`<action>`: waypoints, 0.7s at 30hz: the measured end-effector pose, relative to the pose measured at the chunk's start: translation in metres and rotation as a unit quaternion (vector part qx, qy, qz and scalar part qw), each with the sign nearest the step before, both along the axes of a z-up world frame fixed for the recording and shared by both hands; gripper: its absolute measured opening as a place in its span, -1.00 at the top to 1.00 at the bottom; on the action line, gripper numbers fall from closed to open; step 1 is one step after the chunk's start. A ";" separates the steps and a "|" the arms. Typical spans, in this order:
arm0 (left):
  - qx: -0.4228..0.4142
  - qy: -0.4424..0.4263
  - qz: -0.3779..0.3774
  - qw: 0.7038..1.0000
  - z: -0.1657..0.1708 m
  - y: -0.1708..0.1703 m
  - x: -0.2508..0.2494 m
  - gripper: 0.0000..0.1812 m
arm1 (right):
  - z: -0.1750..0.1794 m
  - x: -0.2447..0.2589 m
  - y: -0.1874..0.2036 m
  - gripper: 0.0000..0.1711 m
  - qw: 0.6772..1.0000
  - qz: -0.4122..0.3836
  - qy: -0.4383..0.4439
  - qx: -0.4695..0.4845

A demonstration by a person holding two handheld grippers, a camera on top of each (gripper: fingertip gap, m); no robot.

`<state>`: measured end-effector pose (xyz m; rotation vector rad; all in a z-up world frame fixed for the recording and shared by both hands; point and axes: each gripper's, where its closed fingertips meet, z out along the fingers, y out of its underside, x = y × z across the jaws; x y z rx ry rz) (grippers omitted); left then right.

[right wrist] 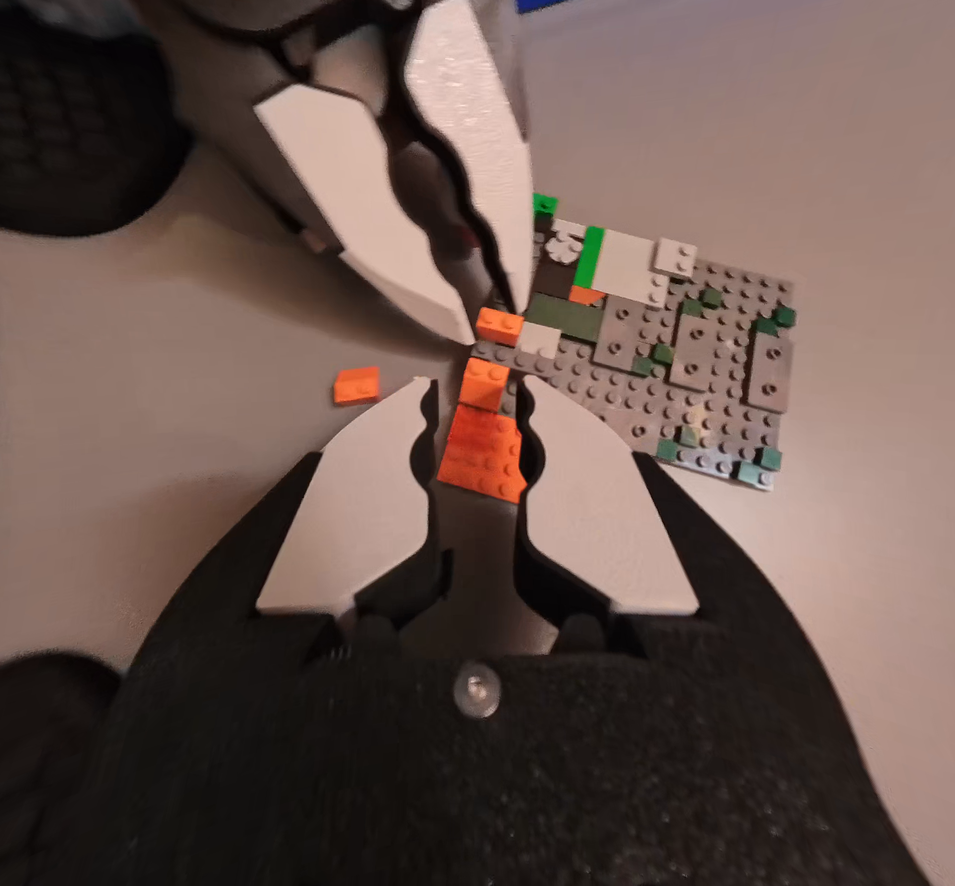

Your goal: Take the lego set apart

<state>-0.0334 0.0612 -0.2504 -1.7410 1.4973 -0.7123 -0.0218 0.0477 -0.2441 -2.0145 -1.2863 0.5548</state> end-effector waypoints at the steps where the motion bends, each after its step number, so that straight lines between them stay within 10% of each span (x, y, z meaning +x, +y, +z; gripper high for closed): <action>1: -0.003 -0.002 0.002 1.000 0.001 0.000 0.001 0.83 | -0.004 0.000 0.003 0.68 1.000 -0.016 -0.011 -0.003; 21: -0.110 -0.002 0.035 0.993 -0.002 -0.005 0.004 0.82 | -0.012 0.002 0.011 0.81 0.956 0.057 -0.153 0.245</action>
